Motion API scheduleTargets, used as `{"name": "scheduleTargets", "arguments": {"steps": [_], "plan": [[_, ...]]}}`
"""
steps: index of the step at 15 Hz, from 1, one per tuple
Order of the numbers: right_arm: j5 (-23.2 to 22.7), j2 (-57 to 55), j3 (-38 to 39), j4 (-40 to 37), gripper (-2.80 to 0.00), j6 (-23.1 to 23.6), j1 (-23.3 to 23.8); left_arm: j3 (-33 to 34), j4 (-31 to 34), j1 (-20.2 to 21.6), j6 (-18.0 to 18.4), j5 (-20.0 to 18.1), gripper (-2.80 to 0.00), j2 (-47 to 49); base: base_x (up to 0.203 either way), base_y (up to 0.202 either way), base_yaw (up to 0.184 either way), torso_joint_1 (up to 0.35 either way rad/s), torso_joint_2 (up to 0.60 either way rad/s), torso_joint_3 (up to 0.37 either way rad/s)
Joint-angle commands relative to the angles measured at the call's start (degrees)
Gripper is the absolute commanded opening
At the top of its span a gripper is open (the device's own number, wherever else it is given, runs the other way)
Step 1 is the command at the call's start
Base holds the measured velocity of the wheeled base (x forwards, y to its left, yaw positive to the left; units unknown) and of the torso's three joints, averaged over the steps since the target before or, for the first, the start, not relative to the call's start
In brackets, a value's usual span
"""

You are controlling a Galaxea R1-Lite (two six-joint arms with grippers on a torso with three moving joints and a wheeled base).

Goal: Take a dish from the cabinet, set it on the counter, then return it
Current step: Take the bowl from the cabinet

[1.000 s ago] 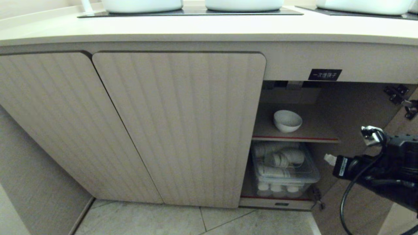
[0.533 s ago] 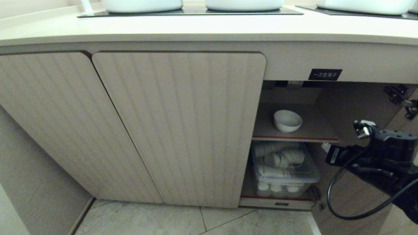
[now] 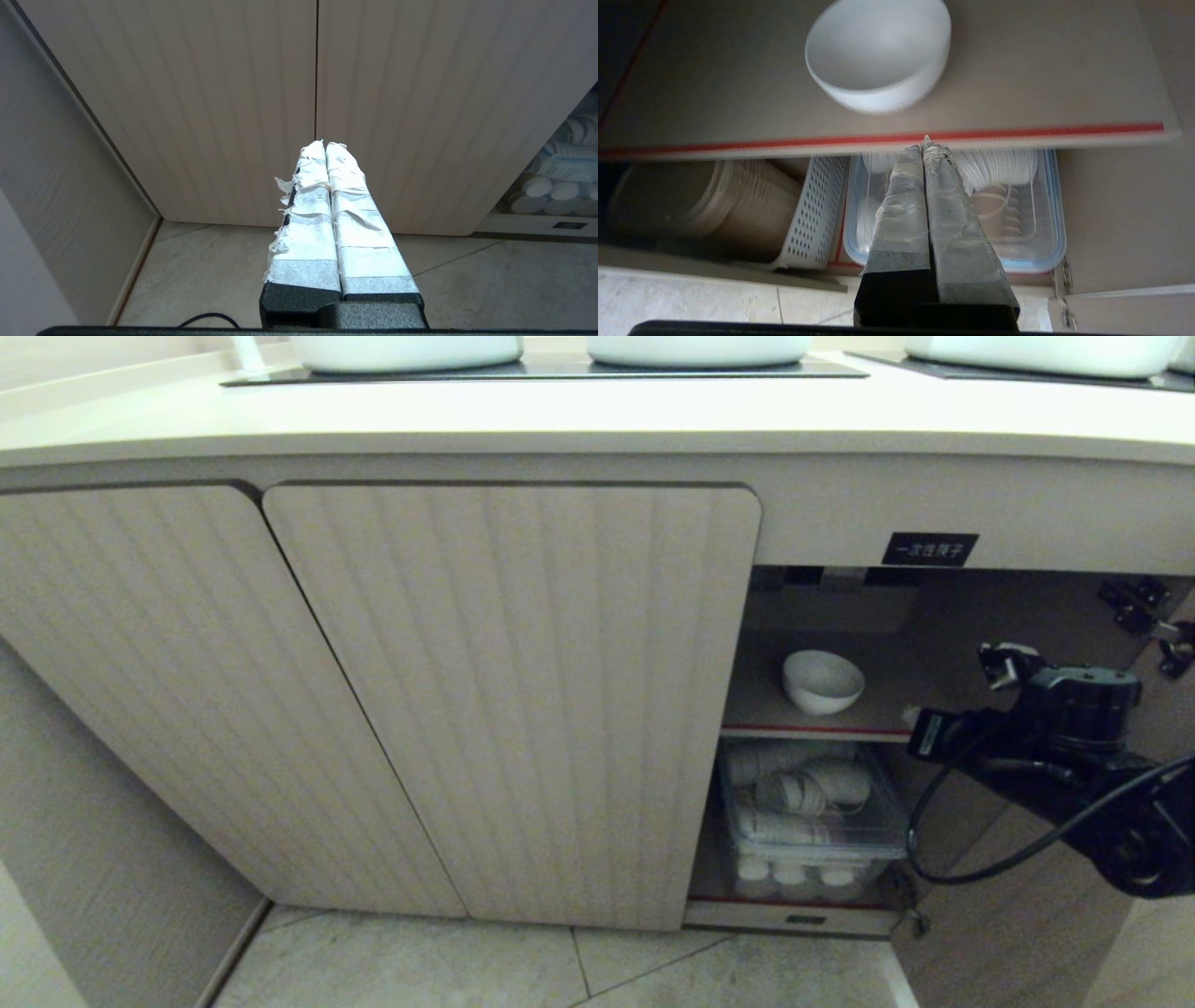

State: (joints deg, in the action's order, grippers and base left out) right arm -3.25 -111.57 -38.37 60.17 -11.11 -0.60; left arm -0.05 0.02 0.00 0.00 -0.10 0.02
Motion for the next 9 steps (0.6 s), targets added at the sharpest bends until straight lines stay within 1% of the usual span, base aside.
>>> {"name": "scheduleTargets", "arguments": {"steps": [1, 6, 9], "plan": [[-0.07, -0.09, -2.00, -0.41, -2.80, -0.05, 0.17, 0.04, -0.02, 0.00, 0.00, 0.10, -2.80, -0.02, 0.000, 0.000, 0.000, 0.000, 0.00, 0.000], [-0.33, -1.43, -7.86, -3.39, -2.80, -0.05, 0.42, 0.05, -0.02, 0.00, 0.00, 0.01, -2.80, -0.02, 0.000, 0.000, 0.000, 0.000, 0.00, 0.000], [-0.35, -1.69, -9.88, -6.22, -2.80, -0.06, 0.42, 0.04, -0.02, 0.00, 0.00, 0.03, -2.80, -0.02, 0.000, 0.000, 0.000, 0.000, 0.00, 0.000]]}}
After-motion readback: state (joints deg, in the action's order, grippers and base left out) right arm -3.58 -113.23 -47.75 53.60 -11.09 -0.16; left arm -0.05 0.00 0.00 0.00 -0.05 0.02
